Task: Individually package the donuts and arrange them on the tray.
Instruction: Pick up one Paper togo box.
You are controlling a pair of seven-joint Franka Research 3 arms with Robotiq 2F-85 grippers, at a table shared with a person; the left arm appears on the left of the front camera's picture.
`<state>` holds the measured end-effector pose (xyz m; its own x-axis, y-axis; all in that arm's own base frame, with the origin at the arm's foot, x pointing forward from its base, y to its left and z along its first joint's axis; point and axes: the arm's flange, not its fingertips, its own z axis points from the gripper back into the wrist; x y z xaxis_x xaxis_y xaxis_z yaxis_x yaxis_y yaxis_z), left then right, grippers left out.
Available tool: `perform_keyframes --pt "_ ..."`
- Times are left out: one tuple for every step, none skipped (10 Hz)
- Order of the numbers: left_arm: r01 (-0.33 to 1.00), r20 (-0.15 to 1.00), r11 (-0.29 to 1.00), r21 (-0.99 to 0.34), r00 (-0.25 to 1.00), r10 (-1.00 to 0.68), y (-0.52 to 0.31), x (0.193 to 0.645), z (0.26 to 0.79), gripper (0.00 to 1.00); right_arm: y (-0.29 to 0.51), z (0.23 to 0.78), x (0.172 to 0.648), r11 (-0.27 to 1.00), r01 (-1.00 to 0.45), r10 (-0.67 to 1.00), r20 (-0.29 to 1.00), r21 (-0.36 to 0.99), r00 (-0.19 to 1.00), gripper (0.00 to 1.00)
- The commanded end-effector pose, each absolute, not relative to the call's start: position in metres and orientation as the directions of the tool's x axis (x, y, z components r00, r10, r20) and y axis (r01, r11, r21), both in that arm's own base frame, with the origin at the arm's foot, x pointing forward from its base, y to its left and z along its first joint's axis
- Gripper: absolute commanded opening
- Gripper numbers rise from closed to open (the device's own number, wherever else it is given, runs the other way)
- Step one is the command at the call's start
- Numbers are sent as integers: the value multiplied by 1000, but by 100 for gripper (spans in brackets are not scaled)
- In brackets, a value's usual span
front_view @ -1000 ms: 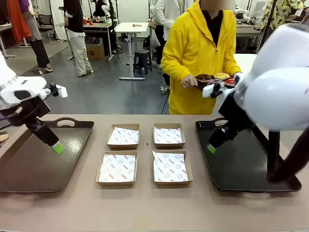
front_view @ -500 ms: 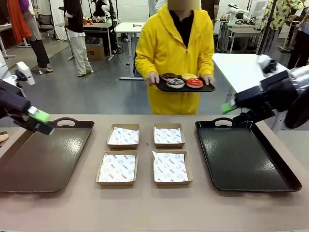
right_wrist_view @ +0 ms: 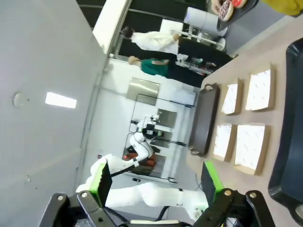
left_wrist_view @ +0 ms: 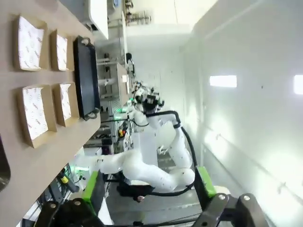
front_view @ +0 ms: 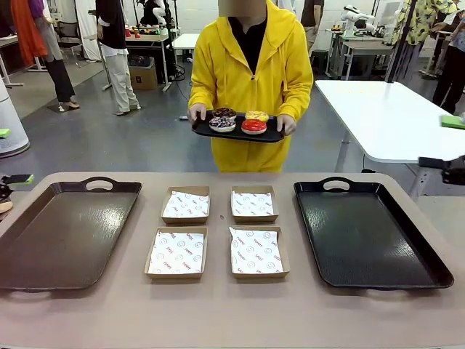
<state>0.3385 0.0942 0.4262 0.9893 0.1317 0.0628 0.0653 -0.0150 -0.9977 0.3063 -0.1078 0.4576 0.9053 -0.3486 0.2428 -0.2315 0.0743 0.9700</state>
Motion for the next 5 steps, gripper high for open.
perform_keyframes --pt "31 34 16 -999 984 175 104 335 437 100 -83 415 235 104 -245 -260 264 964 929 100" --pt "7 15 42 -999 983 181 111 331 435 100 -89 413 231 129 -226 -235 251 966 939 100" --pt "-16 0 84 -996 983 184 118 329 433 100 -91 411 229 148 -211 -213 239 966 947 100" --pt "-40 -16 125 -991 982 187 122 328 429 100 -91 408 228 164 -187 -187 217 969 958 100" --pt "-61 -30 160 -985 981 190 128 327 425 100 -91 405 228 177 -167 -154 195 970 969 100"
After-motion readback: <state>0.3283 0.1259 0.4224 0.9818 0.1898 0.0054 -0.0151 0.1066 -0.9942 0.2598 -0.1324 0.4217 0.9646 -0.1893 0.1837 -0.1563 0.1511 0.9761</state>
